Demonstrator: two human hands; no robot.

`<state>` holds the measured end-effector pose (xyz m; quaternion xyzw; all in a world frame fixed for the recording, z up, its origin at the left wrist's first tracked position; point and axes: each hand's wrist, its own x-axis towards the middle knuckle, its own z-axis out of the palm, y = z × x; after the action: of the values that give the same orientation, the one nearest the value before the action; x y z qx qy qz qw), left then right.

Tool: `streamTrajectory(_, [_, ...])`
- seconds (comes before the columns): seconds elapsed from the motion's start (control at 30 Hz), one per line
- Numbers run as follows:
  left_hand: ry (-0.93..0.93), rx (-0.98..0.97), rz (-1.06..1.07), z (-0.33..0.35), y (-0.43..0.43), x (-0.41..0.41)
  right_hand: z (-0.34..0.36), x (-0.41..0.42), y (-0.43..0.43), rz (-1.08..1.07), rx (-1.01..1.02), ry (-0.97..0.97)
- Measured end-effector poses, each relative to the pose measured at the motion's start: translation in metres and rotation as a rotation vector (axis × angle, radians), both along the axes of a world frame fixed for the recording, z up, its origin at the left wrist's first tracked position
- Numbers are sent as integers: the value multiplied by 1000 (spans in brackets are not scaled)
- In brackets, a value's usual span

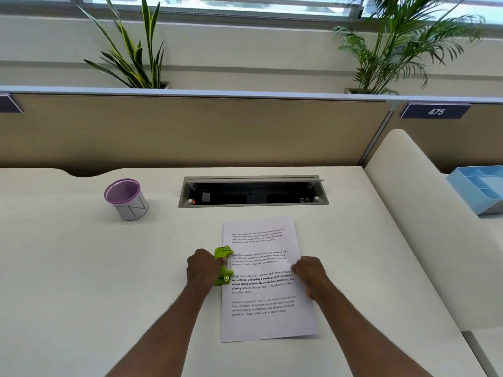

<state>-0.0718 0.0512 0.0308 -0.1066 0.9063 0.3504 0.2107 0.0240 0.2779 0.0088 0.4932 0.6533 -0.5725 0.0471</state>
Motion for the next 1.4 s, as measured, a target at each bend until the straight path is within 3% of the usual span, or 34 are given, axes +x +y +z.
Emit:
streamTrajectory(0.57, [89, -135, -107, 5, 7, 11, 16, 5, 28, -1, 7, -31])
streamTrajectory(0.7, [292, -276, -178, 13, 17, 16, 24, 7, 39, -58, -27, 26])
streamTrajectory(0.83, [377, -77, -263, 24, 45, 20, 34, 9, 52, -64, -57, 75])
streamTrajectory(0.97, [190, 139, -226, 28, 67, 15, 41, 15, 66, -106, -158, 131])
streamTrajectory(1.13, [21, 386, -94, 23, 80, 16, 44, 25, 81, -134, -135, 153])
streamTrajectory(1.4, [4, 345, -68, 16, 113, 35, 35, 39, 99, -157, 98, 106])
